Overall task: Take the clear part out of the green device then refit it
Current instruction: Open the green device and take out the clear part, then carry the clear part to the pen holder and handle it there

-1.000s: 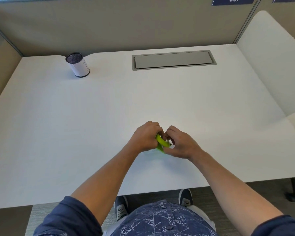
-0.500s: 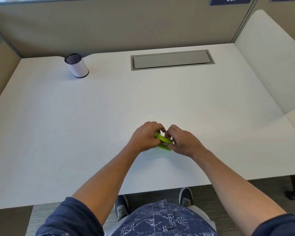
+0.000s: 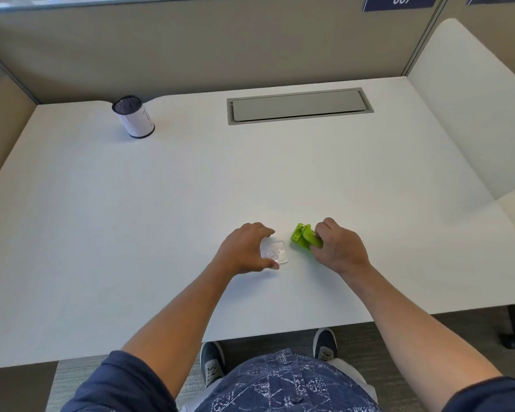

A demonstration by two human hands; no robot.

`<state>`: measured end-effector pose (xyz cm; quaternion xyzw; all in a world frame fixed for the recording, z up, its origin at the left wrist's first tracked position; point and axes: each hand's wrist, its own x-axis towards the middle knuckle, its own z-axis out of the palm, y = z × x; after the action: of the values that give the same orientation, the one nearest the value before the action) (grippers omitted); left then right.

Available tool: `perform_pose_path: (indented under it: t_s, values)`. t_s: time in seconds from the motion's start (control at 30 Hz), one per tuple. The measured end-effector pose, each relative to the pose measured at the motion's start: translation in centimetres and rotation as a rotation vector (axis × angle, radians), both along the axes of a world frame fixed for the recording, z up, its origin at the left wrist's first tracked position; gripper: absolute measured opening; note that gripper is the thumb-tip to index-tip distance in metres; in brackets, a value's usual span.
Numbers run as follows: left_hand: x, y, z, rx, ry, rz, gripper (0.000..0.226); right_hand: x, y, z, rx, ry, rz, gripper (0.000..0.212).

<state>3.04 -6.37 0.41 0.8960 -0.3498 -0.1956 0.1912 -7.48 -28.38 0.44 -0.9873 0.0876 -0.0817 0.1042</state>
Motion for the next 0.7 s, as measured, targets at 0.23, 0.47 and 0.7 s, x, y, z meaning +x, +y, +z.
perform_pose_path:
  t_s: [0.23,0.47,0.7]
  values:
    - [0.0,0.5,-0.2,0.049,-0.067,-0.076,0.087,0.1,0.0,-0.2,-0.045,0.106,-0.186,0.020]
    - [0.0,0.8,0.3,0.100,-0.081,-0.127,0.080,-0.2,-0.8,-0.8,-0.096,0.256,-0.321,0.024]
    - [-0.2,0.5,0.8,0.127,-0.085,-0.148,0.064,-0.2,-0.9,-1.1,-0.107,0.308,-0.369,0.025]
